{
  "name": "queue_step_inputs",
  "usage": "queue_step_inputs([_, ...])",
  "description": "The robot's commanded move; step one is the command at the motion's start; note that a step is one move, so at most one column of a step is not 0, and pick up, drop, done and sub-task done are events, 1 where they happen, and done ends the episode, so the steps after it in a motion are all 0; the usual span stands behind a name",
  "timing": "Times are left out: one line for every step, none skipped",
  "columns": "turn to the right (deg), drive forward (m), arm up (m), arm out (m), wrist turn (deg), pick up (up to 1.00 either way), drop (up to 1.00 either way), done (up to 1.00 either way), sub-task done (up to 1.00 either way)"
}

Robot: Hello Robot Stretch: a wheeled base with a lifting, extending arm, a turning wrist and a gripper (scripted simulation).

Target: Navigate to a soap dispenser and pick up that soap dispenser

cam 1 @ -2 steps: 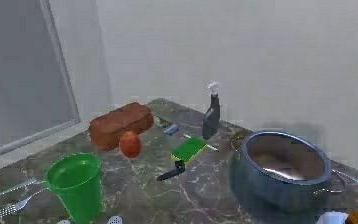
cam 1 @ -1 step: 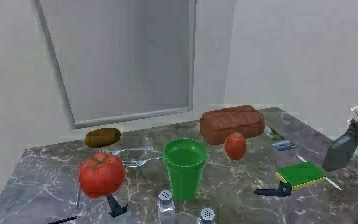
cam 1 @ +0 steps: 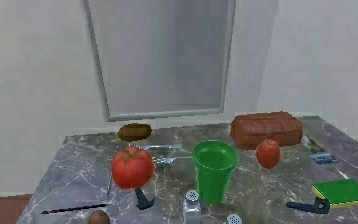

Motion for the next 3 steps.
queue_step_inputs([0.0, 0.00, 0.50, 0.00, 0.0, 0.00, 0.00, 0.00, 0.00])
queue_step_inputs([0.0, 0.00, 0.38, 0.00, 0.0, 0.00, 0.00, 0.00, 0.00])
queue_step_inputs([0.0, 0.00, 0.00, 0.02, 0.0, 0.00, 0.00, 0.00, 0.00])
